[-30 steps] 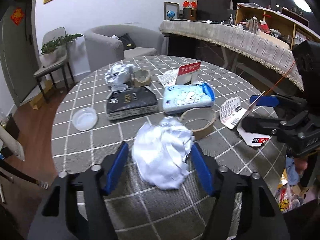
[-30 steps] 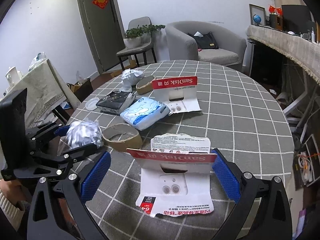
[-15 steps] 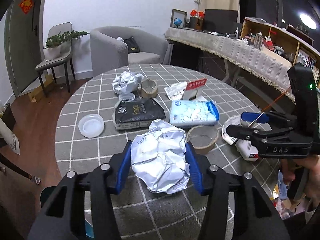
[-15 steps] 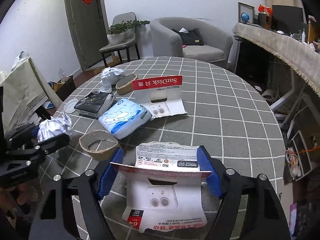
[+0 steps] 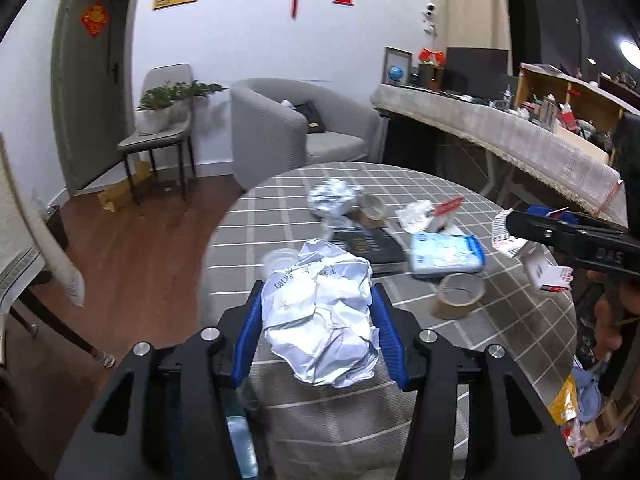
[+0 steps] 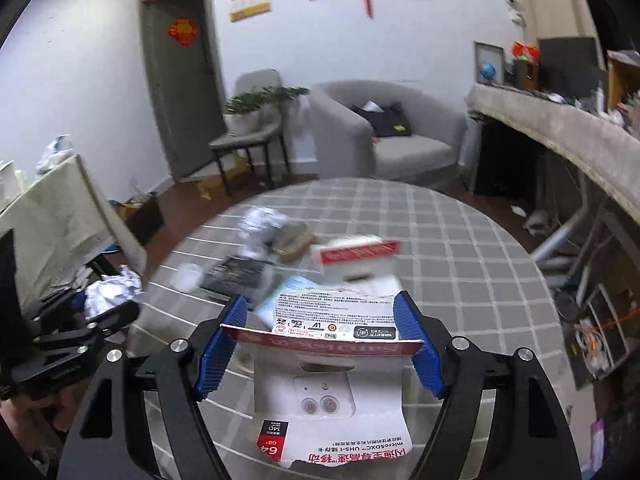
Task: Collect trash
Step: 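Carry the foil over the bin and open the left gripper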
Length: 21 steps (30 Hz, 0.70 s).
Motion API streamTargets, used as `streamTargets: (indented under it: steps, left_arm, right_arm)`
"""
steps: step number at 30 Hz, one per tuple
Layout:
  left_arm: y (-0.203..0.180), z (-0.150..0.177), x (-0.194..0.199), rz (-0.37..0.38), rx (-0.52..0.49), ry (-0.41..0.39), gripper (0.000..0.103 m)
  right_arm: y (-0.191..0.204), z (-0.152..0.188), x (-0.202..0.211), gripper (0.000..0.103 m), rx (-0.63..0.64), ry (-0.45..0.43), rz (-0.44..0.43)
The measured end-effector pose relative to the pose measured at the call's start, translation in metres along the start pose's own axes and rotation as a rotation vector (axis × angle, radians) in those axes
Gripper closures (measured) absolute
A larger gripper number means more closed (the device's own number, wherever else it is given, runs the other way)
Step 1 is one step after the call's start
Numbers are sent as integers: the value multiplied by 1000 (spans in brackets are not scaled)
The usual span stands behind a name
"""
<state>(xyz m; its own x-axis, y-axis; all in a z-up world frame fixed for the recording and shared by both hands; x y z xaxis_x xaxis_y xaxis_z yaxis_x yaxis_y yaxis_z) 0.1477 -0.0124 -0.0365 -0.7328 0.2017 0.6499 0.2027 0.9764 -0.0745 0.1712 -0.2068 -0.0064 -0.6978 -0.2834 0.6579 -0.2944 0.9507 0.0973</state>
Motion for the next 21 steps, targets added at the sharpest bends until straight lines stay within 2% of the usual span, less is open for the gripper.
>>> streamTargets:
  steps: [11, 21]
  left_arm:
    - [74, 15, 17, -83, 82, 13, 48]
    - [145, 49, 19, -151, 162, 111, 48]
  right_arm:
    - [81, -15, -20, 26, 91, -27, -102]
    - [156, -19, -43, 26, 167, -7, -207]
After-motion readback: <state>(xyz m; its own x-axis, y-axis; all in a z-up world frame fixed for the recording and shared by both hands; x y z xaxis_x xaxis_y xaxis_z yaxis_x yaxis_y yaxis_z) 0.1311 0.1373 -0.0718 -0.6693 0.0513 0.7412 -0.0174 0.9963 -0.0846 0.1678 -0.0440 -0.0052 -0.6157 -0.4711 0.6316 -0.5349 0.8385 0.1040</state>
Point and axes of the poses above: each gripper's, at about its wrist camera, not at the fingertips, and x roughly against the way its jaws point, y to its left, z to its underside, the point moved 4 cm from there along -x, roughly the way its jaws point, and after that the axes turned 7 degrees about y, right-handed, at the moved point
